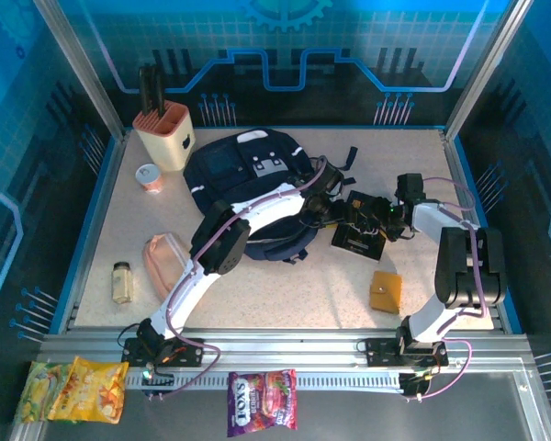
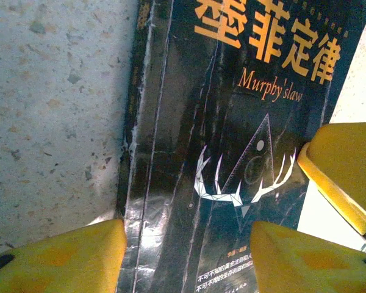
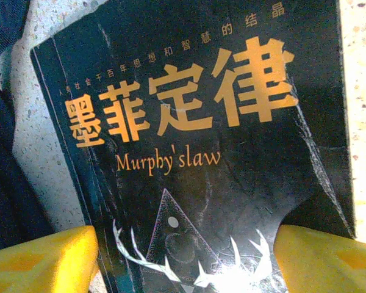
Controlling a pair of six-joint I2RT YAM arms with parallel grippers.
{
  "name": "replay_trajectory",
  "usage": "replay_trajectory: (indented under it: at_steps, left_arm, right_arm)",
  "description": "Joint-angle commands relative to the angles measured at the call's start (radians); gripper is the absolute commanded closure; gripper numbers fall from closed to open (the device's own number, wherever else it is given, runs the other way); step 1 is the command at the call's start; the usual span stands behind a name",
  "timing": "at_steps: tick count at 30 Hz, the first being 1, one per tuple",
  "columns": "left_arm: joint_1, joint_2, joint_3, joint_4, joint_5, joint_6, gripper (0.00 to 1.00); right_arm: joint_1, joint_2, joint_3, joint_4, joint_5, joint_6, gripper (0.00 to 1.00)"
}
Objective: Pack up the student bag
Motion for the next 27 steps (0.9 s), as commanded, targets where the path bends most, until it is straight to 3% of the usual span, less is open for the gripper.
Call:
replay_trajectory:
  at_steps: [1,7,13,27]
  left_arm:
    - [-0.004,0.037,0.01,-0.078,-0.068,0.021,0.36]
    - [-0.005,0.022,-0.007,-0.07,-0.098,0.04,0.35]
    - [-0.003,0.056,-0.009,-0.053,0.028,-0.02,0.41]
    - [0.011,0.065,0.076,0.013,0.318,-0.085,0.42]
  right_arm:
    - [0.019,0.051,-0.009,-0.097,0.001,0.006,0.22]
    - [0.018,0.061,-0.003,-0.107,0.011,0.007,0.22]
    - [0.022,0.078,-0.012,-0.078,-0.044,0.033,0.22]
    - [0.031,0.089,-0.023,-0.001,-0.164,0.107,0.22]
